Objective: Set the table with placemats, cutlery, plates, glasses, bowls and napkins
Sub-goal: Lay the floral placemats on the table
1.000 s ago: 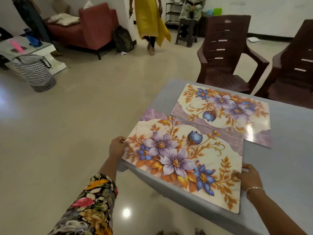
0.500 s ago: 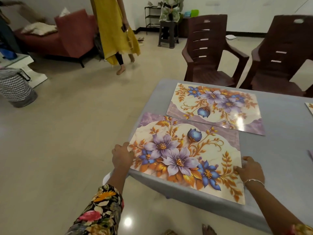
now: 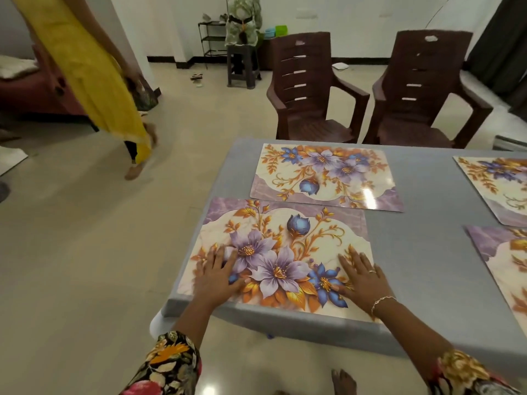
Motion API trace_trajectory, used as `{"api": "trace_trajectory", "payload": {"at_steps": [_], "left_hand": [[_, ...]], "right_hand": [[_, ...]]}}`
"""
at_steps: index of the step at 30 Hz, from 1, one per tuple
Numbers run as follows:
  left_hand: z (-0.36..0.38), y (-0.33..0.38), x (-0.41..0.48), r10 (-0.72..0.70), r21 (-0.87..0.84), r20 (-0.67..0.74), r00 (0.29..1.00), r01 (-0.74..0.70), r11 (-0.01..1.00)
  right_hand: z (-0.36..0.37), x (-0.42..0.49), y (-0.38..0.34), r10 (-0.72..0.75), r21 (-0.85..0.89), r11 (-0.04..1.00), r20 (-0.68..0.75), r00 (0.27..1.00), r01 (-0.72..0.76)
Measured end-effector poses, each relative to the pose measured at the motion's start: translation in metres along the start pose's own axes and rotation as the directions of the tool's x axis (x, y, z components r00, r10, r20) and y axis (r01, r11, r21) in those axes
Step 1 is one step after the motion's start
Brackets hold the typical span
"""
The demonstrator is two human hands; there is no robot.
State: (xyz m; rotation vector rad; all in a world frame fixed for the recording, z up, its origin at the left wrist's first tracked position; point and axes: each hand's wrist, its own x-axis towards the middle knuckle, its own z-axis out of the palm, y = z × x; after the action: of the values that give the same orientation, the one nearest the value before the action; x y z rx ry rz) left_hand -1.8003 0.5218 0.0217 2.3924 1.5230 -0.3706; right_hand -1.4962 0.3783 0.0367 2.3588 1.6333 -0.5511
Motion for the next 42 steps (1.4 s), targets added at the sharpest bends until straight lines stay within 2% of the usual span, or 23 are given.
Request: {"api": "trace_trajectory", "payload": {"at_steps": [11,28,32,35,36,39,42], "left_hand": [[-0.005,0.001,-0.001,0.018,0.000,-0.005,1.000,-0.018,1.000],[-0.013,0.006,-0.005,0.017,-0.013,-0.029,0.999,-0.018,1.000],[-0.024,0.025,-0.008,-0.016,-0.061,-0.086,0.996,0.011,0.998],[-0.026,0.050,-0.008,0.017,-0.080,-0.154,0.988,-0.030,0.996],[-0.026,0.059,-0.008,0.039,-0.087,-0.166,0.985,-0.054,0.995],[-0.025,0.090,-0.007,0.113,-0.100,-0.173,0.978,-0.132,0.986],[-0.022,0.127,-0.008,0.173,-0.109,-0.146,0.974,-0.190,0.976]], "right_hand": [[-0.002,-0.004,-0.002,0.018,0.020,1.000,0.035,0.999,-0.019],[0.000,-0.007,-0.001,-0.002,0.046,0.999,-0.020,1.000,0.003],[0.001,-0.018,0.006,0.018,0.092,0.996,-0.156,0.988,-0.004],[0.007,-0.028,0.015,0.069,0.153,0.988,-0.386,0.920,-0.010],[0.013,-0.030,0.020,0.089,0.159,0.987,-0.419,0.904,-0.023],[0.022,-0.043,0.037,0.143,0.212,0.975,-0.397,0.907,-0.061],[0.029,-0.062,0.061,0.181,0.231,0.969,-0.436,0.882,-0.085]]}}
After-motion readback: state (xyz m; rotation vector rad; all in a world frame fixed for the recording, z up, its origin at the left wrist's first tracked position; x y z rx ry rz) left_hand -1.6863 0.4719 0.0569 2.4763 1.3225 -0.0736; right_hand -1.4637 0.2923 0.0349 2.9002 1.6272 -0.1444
